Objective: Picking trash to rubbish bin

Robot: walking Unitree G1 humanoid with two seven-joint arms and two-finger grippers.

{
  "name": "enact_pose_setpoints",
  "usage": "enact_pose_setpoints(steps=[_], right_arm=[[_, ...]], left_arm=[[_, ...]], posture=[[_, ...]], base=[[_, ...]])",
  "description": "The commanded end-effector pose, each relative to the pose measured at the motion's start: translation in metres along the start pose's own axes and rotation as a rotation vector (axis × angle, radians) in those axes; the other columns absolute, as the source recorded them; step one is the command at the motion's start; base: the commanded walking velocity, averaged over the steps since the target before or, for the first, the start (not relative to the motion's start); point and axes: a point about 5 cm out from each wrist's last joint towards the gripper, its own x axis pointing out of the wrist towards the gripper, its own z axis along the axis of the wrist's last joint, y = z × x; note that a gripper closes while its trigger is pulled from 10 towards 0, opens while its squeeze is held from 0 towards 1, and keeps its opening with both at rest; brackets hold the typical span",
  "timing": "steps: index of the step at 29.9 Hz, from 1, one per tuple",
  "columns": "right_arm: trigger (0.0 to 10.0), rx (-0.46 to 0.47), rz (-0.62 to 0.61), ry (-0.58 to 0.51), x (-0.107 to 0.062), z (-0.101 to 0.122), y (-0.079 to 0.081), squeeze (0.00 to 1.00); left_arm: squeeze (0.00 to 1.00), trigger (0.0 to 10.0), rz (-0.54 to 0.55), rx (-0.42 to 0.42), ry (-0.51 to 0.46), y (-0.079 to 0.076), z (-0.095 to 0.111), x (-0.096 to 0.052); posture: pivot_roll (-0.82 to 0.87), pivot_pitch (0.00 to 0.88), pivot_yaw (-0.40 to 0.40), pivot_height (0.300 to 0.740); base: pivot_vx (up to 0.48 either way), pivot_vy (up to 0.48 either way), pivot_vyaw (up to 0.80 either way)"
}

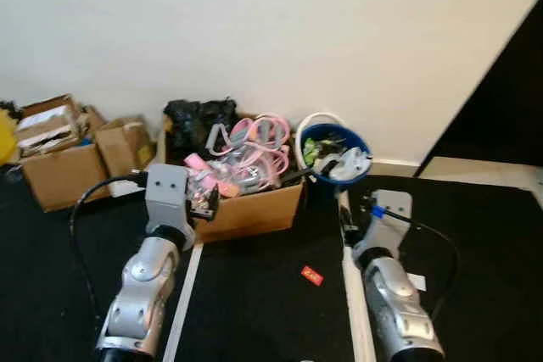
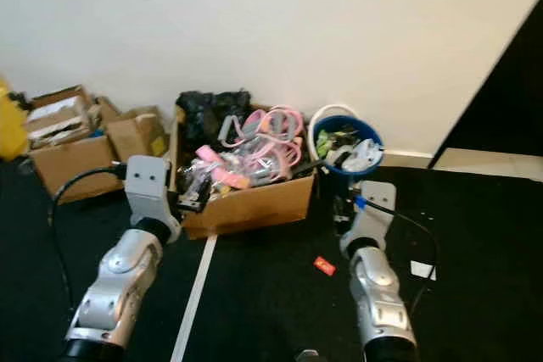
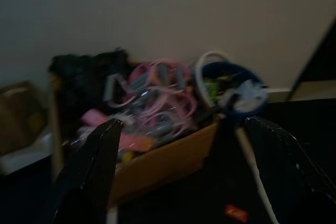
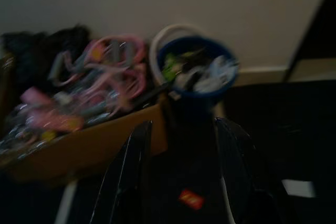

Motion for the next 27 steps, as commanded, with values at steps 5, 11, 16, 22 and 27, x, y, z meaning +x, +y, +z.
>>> enact_pose_setpoints(steps=[5, 11, 16, 22, 27], right_arm=[[10.0, 0.008, 0.005, 0.025, -0.0035, -0.0066, 0.0021, 0.00], [10.0, 0.002, 0.011, 0.028, -0.0023, -0.0062, 0.0018, 0.00], [10.0, 0.000, 0.017, 0.029, -0.0011, -0.0058, 0.0022, 0.00], [10.0, -0.003, 0.028, 0.030, 0.0005, -0.0050, 0.0046, 0.00], [10.0, -0.006, 0.031, 0.027, 0.0004, -0.0043, 0.0053, 0.00]], left_arm=[[0.00, 10.0, 0.028, 0.002, 0.039, 0.0051, -0.0084, -0.0040], [0.00, 10.0, 0.048, -0.012, 0.037, 0.0067, -0.0083, -0.0030], [0.00, 10.0, 0.049, -0.014, 0.033, 0.0062, -0.0075, -0.0030], [0.00, 10.0, 0.047, -0.029, 0.051, 0.0058, -0.0094, -0.0043], [0.00, 10.0, 0.057, -0.026, 0.052, 0.0063, -0.0113, -0.0054]], posture=[[0.04, 0.140, 0.013, 0.740], [0.04, 0.140, 0.001, 0.740], [0.04, 0.136, -0.003, 0.740], [0.04, 0.127, -0.011, 0.740], [0.03, 0.118, -0.010, 0.740]], base=[[0.000, 0.000, -0.80], [0.000, 0.000, -0.80], [0.000, 0.000, -0.80], [0.000, 0.000, -0.80], [0.000, 0.000, -0.80]])
